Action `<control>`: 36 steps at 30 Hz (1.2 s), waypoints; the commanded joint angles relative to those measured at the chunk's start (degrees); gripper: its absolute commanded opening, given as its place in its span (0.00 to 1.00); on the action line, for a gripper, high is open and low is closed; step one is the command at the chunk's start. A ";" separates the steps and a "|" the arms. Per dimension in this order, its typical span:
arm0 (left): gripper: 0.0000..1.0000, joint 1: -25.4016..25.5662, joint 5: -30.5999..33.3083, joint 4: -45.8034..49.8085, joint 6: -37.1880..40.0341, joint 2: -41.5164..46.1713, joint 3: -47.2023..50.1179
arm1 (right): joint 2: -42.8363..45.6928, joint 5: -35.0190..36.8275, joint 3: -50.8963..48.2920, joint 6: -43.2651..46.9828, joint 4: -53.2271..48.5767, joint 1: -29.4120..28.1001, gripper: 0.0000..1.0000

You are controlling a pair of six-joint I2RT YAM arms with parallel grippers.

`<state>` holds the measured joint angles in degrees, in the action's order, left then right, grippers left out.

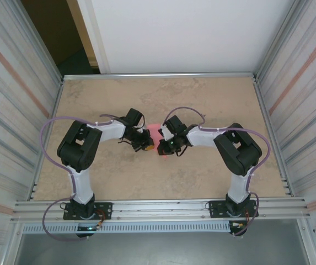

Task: Fold a paper plane with a square sheet of paper (pick it up from the middle)
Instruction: Third fold the triangle at the center of the table.

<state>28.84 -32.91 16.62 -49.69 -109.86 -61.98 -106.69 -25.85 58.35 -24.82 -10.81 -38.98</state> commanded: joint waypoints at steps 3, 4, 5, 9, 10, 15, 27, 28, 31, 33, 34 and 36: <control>0.04 -0.53 7.11 5.44 1.50 -4.76 1.95 | 0.42 -1.38 -4.21 0.87 -0.89 1.41 0.05; 0.04 -0.63 7.19 5.52 1.61 -4.83 2.03 | 0.73 -1.80 -5.09 0.69 -0.52 1.60 0.05; 0.04 -0.75 7.28 5.61 1.70 -4.94 2.02 | 1.16 -2.10 -6.00 0.33 -0.05 1.76 0.05; 0.04 -1.03 7.31 5.70 1.98 -5.17 1.92 | 3.06 -3.00 -9.42 -0.70 1.14 2.32 0.05; 0.04 -1.07 7.32 5.78 2.05 -5.19 1.82 | 3.60 -3.23 -10.25 -1.02 1.31 2.49 0.05; 0.04 -1.16 7.22 5.88 2.31 -5.36 1.50 | 7.32 -3.06 -15.06 -3.02 2.41 3.03 0.05; 0.04 -1.15 6.28 6.36 3.32 -5.30 -0.29 | 14.81 -0.45 -11.61 -3.98 1.36 2.38 0.06; 0.04 -1.23 6.27 6.36 3.37 -5.40 -0.34 | 13.70 -0.40 -10.43 -3.92 1.53 2.31 0.06; 0.05 -1.17 5.94 6.40 3.53 -5.36 -0.73 | 9.78 -0.44 -6.56 -3.77 1.74 1.99 0.05; 0.05 -1.18 5.73 6.54 3.88 -5.37 -1.03 | 7.60 -0.55 -4.85 -3.61 2.17 1.77 0.05; 0.05 -1.16 5.59 6.69 4.03 -5.45 -1.28 | 6.46 -0.76 -4.00 -3.46 2.28 1.73 0.04; 0.05 -1.21 5.38 6.76 4.16 -5.46 -1.67 | 4.52 -1.17 -2.87 -3.14 2.29 1.75 0.04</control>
<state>28.45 -34.06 19.42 -47.09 -111.35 -64.42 -99.35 -26.85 53.98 -28.05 -7.44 -36.80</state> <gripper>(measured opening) 0.066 0.064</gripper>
